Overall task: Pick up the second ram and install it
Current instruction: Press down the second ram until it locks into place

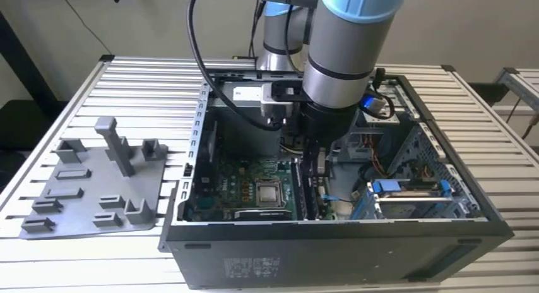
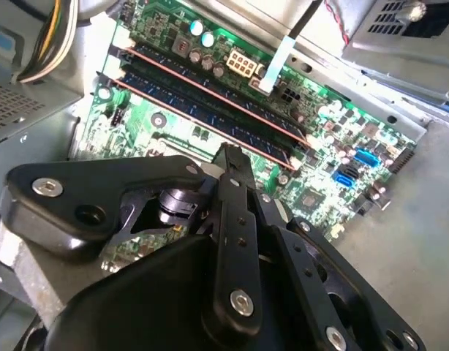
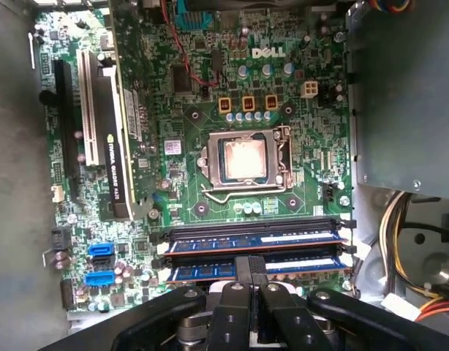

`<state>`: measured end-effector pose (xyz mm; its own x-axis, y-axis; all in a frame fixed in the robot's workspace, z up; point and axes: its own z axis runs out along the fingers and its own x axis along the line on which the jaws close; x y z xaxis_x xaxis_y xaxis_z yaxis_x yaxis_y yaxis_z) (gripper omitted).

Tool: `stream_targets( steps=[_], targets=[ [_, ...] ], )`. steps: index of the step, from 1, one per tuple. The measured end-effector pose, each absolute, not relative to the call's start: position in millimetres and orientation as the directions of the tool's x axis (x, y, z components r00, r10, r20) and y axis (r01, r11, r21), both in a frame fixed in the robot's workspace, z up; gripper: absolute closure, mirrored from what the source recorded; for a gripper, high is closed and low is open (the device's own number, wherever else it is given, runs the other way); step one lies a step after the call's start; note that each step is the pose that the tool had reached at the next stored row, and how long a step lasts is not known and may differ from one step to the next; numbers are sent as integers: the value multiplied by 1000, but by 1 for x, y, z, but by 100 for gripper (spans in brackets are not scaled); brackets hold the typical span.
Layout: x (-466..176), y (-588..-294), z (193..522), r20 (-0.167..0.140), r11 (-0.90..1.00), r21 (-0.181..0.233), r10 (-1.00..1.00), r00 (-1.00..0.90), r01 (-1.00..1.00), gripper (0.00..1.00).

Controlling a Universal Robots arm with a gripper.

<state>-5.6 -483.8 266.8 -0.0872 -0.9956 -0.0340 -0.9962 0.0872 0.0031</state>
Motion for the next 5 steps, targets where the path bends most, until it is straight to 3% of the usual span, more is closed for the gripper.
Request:
stream_targets(
  steps=[5],
  targets=[
    [-6, -484, 267, -34, 87, 3, -996, -87, -996, 89]
  ],
)
